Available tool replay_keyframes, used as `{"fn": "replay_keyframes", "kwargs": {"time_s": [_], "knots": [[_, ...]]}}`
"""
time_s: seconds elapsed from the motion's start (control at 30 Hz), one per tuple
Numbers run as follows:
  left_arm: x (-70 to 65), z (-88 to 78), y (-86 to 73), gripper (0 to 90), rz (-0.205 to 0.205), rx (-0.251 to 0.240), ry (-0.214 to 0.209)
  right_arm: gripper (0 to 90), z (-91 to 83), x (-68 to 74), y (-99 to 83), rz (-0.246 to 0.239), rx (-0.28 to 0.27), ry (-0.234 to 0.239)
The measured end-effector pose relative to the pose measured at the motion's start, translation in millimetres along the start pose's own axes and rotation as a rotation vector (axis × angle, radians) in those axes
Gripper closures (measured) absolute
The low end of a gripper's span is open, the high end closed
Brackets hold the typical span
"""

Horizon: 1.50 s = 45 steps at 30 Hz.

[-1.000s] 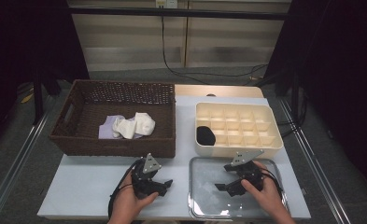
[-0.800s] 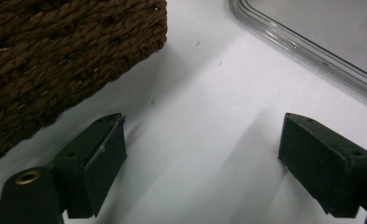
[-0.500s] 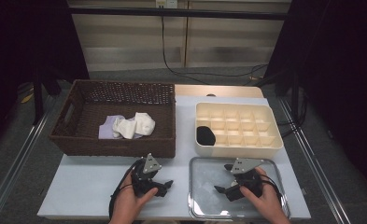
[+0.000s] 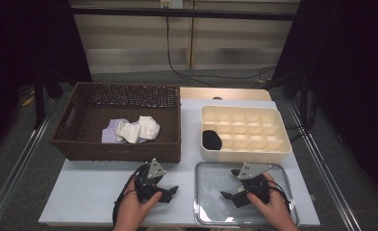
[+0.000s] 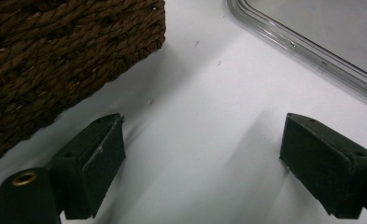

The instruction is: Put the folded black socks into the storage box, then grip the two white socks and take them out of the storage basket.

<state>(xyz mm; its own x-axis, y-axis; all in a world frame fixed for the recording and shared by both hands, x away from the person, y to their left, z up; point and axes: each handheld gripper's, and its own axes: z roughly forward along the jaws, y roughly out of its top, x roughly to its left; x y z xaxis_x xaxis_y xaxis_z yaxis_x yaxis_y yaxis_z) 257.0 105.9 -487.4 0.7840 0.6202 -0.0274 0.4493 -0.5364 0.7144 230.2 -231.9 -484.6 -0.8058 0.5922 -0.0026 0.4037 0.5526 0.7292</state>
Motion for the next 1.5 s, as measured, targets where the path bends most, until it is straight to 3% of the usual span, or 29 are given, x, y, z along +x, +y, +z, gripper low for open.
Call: {"fn": "replay_keyframes", "kwargs": {"time_s": [0.47, 0.5, 0.9, 1.17, 1.5], "knots": [[1.1, 0.0, 0.2, 11.1, -0.002, 0.002, -0.022, 14.0, -0.1, 0.3, -0.2, 0.002, 0.0, -0.001], [1.2, 0.3, 0.4, 11.1, 0.016, 0.004, -0.019, 14.0, -0.1, 0.2, -0.2, 0.003, -0.001, 0.0], [3.7, -1.8, 2.7, 13.2, 0.031, 0.025, -0.035, 13.9, 0.0, 0.2, -0.2, 0.0, -0.002, -0.001], [11.7, -10.9, 2.0, 15.2, -0.002, 0.068, -0.078, 13.9, 0.0, 0.3, -0.2, 0.002, -0.001, 0.0], [27.9, -27.5, -1.1, 15.2, -0.039, 0.124, -0.083, 13.9, 0.0, 0.4, -0.2, -0.001, -0.001, -0.002]]}}
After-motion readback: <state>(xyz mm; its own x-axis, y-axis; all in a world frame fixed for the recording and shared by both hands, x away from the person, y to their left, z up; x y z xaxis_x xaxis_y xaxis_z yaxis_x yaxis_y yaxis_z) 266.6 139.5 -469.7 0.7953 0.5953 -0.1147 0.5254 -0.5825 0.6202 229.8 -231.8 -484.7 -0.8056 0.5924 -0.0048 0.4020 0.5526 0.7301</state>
